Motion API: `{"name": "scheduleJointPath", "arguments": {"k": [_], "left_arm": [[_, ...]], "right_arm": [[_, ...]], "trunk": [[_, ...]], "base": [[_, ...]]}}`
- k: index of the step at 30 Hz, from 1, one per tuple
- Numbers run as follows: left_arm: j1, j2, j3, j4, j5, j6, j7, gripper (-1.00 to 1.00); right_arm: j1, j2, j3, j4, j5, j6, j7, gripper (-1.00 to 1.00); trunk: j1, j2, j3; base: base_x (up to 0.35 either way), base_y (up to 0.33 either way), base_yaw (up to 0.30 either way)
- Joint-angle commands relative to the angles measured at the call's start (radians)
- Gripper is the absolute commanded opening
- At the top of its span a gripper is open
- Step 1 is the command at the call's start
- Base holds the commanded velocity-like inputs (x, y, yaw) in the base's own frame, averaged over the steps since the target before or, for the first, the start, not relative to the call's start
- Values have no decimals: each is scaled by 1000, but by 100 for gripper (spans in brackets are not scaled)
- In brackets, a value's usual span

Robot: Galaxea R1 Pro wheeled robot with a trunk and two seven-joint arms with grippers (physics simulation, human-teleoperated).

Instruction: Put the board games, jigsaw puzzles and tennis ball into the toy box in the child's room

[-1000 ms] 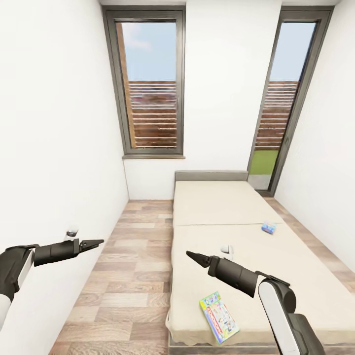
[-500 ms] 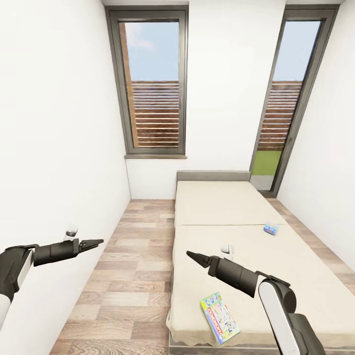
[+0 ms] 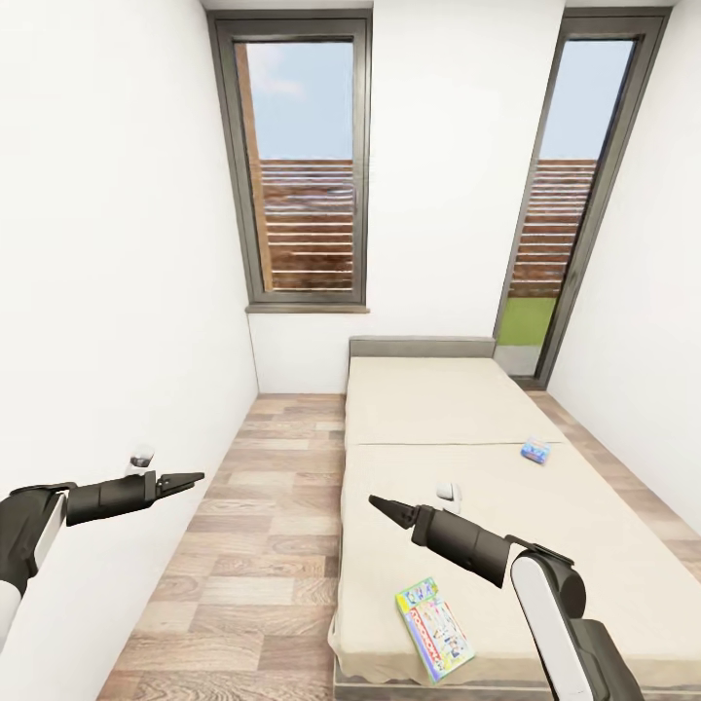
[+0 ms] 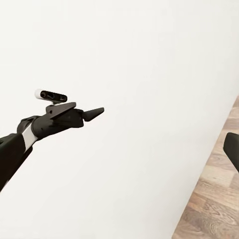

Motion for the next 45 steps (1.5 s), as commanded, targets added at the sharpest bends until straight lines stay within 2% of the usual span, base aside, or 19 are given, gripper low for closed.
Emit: {"name": "scheduleJointPath", "arguments": {"k": [1, 20, 24, 30, 32, 36, 45], "left_arm": [[-1, 0, 1, 0, -1, 11, -4, 100], [-1, 0, 0, 0, -1, 13, -3, 100], [-1, 0, 0, 0, -2, 14, -3, 100], [-1, 0, -1, 0, -3, 17, -3, 100], [-1, 0, -1, 0, -3, 18, 3, 100], [-1, -4, -1, 0, 0, 20, 37, 100], [-1, -25, 0, 1, -3, 22, 85, 100]], "right_arm": [[-1, 0, -1, 0, -1, 5, 1, 100], [-1, -7, -16, 5, -7, -4, 2, 100], [-1, -11, -34, 33, -9, -24, 1, 100], [-1, -4, -107, 88, -15, -33, 2, 100], [-1, -7, -142, 126, -20, -33, 7, 100], [-1, -6, -253, 188, -37, -31, 11, 100], [9, -15, -393, 346, -42, -27, 21, 100]], "trunk": [[4, -9, -5], [77, -142, -65], [93, -170, -78], [116, -212, -96], [123, -226, -103], [139, -254, -115], [173, -317, -143]], "base": [[0, 0, 0], [0, 0, 0], [0, 0, 0], [0, 0, 0], [0, 0, 0], [0, 0, 0], [0, 0, 0]]}}
